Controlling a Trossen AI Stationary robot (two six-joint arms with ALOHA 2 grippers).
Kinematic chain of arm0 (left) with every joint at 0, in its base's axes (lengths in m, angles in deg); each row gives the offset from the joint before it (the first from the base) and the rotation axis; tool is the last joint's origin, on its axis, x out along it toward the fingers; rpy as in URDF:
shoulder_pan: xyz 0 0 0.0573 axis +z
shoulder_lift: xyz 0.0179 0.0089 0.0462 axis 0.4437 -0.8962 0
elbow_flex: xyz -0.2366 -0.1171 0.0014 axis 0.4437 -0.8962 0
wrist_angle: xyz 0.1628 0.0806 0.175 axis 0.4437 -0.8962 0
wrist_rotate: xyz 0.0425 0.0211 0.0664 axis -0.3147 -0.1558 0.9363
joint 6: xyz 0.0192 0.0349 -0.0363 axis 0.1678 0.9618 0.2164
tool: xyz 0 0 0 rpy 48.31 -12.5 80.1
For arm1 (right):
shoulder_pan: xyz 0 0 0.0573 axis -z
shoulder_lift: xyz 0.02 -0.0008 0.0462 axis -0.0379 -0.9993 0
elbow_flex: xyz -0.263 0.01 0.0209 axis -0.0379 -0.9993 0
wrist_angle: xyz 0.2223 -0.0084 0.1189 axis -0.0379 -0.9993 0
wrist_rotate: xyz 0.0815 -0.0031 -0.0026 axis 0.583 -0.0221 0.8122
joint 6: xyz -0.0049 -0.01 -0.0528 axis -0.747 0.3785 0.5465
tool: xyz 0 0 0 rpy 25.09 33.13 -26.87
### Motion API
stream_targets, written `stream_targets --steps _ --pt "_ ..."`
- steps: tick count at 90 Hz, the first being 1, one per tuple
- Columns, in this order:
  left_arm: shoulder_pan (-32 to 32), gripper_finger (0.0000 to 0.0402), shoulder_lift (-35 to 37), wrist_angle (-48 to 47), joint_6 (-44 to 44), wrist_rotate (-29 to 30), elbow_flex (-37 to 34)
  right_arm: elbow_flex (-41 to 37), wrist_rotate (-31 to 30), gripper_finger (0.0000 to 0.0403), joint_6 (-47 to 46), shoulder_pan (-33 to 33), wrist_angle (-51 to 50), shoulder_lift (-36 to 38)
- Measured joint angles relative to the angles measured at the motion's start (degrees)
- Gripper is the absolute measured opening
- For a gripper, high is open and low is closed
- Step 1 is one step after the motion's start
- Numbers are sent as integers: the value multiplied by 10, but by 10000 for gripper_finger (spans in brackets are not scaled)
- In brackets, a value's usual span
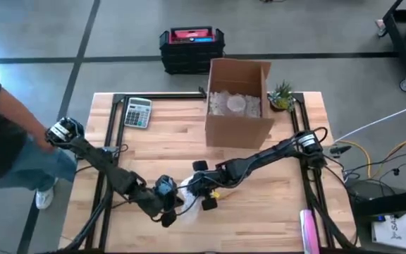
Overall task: Wrap mug
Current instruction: Wrap the purple mug with the transparent bubble wrap
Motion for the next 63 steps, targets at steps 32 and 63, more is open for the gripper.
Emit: stream_targets --steps 32,63 --pt "33 20 -13 69 73 46 -6 0 1 0 -4 0 3 -1" --pt "33 20 -20 57 40 26 -29 -1 4 0 -2 0 -69 71"
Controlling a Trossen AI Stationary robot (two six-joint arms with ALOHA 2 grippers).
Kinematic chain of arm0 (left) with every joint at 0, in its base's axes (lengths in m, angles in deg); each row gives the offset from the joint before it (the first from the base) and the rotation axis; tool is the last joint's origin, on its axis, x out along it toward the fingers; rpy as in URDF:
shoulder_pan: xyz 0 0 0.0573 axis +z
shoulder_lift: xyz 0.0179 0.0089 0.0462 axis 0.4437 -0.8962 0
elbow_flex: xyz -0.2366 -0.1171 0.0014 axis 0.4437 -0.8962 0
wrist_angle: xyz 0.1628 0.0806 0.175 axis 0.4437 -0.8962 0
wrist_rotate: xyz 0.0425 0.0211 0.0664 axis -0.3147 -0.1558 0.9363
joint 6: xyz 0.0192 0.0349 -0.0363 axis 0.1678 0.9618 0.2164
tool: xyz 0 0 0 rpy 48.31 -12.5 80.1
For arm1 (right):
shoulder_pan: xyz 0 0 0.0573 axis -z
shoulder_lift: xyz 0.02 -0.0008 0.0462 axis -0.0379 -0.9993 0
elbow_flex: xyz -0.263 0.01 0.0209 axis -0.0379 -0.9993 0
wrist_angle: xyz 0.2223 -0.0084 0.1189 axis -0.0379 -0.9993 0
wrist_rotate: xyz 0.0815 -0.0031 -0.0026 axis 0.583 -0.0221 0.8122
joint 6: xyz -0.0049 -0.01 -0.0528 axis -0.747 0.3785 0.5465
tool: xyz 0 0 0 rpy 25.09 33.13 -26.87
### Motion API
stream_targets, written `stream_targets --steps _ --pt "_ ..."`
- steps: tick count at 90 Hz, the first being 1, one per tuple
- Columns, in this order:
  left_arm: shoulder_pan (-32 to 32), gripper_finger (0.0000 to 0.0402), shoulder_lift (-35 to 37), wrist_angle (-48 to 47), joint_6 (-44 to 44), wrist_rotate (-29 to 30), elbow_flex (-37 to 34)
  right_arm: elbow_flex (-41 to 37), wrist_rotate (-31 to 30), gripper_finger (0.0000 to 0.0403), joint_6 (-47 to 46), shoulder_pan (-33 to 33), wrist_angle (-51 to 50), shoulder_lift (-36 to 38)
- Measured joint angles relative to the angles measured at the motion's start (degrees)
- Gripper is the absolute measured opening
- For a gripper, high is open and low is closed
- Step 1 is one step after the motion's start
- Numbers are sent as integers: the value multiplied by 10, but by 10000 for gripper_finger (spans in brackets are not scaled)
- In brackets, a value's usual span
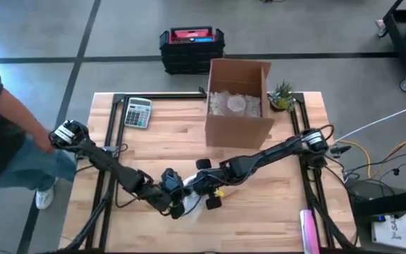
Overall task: Wrap mug
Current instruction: Wrap the purple mug with the transparent bubble wrap
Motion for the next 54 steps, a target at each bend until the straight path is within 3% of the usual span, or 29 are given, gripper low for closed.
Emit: stream_targets --steps 14,31,45,54 --pt "-1 20 5 -2 2 0 0 0 58 0 -1 -3 30 19" --pt "-2 20 6 -3 1 -3 1 0 63 0 8 2 56 -48" --pt "-3 20 26 -5 -1 -103 20 2 58 0 -5 7 58 -71" --pt "-6 20 43 -13 13 -109 29 3 56 0 -2 7 60 -73"
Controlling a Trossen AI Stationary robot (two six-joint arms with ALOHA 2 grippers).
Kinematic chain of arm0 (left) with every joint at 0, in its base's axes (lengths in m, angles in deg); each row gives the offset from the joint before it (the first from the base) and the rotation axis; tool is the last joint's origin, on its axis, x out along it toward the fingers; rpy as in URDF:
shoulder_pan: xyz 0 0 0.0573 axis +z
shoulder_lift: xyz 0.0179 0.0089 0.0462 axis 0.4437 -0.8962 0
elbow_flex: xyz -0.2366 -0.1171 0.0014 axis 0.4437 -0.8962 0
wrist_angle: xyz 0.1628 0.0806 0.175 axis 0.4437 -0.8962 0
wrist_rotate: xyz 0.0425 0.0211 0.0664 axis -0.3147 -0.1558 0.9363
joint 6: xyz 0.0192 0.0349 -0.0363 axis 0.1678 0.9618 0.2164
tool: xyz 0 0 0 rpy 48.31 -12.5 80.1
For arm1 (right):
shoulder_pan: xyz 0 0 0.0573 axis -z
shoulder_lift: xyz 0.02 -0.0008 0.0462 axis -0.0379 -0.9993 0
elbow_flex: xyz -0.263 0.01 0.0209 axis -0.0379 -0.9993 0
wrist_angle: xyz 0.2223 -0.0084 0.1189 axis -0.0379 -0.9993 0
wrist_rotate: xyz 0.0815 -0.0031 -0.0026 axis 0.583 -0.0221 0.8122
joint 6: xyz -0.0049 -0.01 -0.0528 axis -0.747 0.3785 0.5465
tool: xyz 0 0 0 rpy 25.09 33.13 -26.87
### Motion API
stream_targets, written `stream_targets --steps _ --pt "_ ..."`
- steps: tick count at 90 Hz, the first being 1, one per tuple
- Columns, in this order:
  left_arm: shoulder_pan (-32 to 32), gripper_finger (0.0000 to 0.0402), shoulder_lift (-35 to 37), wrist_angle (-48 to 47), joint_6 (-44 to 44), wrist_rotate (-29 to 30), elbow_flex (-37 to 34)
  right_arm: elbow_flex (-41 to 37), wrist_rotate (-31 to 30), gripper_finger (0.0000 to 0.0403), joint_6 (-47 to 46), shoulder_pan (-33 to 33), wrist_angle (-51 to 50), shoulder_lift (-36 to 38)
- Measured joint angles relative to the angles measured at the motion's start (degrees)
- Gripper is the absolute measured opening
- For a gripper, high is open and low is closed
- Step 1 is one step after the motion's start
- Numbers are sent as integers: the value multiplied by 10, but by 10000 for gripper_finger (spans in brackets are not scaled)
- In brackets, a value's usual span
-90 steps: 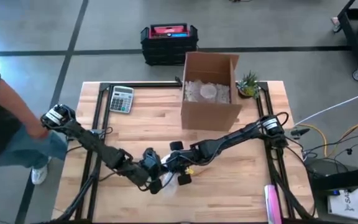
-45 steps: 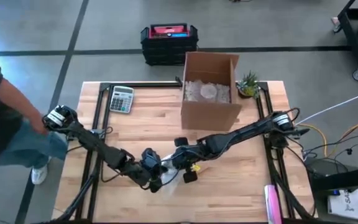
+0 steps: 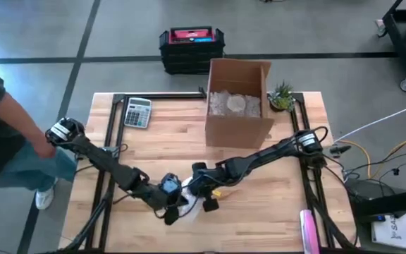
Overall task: Wrap mug
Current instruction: Wrap the purple mug with the transparent bubble wrap
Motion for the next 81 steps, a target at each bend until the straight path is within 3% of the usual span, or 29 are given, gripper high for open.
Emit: stream_targets --steps 32,63,81 --pt "11 20 -11 -8 17 64 -6 11 -1 0 -1 1 -13 12" --pt "26 20 -58 1 11 69 -6 121 0 0 26 1 -233 26" --pt "36 20 -70 14 9 72 -5 103 1 0 26 0 -165 22"
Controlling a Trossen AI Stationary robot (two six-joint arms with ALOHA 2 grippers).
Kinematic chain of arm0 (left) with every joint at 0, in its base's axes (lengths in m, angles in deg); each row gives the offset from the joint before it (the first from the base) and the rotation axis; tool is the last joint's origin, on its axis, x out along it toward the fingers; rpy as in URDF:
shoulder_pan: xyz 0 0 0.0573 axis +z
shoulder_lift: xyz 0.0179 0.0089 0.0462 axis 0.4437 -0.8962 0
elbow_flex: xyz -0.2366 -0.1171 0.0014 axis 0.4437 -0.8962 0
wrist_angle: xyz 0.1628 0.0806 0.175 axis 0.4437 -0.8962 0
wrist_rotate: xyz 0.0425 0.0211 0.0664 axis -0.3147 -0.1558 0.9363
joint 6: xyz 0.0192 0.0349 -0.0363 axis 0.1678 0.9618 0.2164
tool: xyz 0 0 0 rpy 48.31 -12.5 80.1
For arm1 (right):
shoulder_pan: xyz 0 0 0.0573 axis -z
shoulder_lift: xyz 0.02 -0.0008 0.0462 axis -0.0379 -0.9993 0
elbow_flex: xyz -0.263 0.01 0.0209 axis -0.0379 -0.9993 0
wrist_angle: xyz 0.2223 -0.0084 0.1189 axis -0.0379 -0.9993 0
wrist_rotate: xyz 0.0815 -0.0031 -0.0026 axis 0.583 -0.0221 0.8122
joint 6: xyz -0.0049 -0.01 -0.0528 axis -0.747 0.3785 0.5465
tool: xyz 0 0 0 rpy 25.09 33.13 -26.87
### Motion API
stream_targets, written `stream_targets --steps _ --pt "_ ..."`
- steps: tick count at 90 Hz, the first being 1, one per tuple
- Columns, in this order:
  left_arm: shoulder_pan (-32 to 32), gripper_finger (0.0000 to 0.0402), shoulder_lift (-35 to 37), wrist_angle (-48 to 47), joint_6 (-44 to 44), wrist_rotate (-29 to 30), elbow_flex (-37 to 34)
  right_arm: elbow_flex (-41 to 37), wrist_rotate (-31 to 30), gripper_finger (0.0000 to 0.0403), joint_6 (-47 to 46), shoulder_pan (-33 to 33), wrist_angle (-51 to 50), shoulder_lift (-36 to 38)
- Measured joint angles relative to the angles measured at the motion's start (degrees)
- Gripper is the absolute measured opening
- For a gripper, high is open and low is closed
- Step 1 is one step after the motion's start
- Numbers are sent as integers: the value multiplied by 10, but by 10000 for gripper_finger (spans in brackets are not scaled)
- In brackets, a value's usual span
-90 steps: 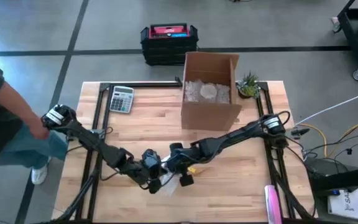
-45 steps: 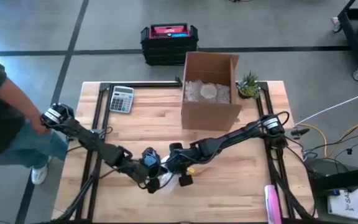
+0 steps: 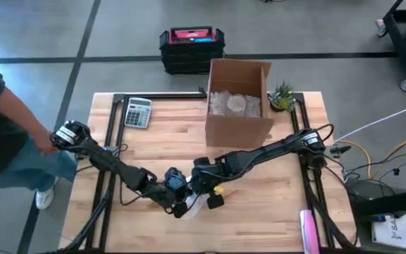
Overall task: Wrap mug
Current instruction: Wrap the purple mug with the transparent bubble wrap
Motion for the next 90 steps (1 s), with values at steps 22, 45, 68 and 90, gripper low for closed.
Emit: stream_targets --steps 22,45,68,90 --pt "1 20 16 -13 3 -5 8 -81 2 0 -14 10 90 -9" --pt "11 20 23 -11 38 -2 11 -73 -1 0 5 10 63 -4" --pt "23 20 1 -8 25 -9 2 -18 -18 0 32 9 -71 56" --pt "23 20 10 -3 33 -14 0 -68 -63 0 9 21 -217 96"
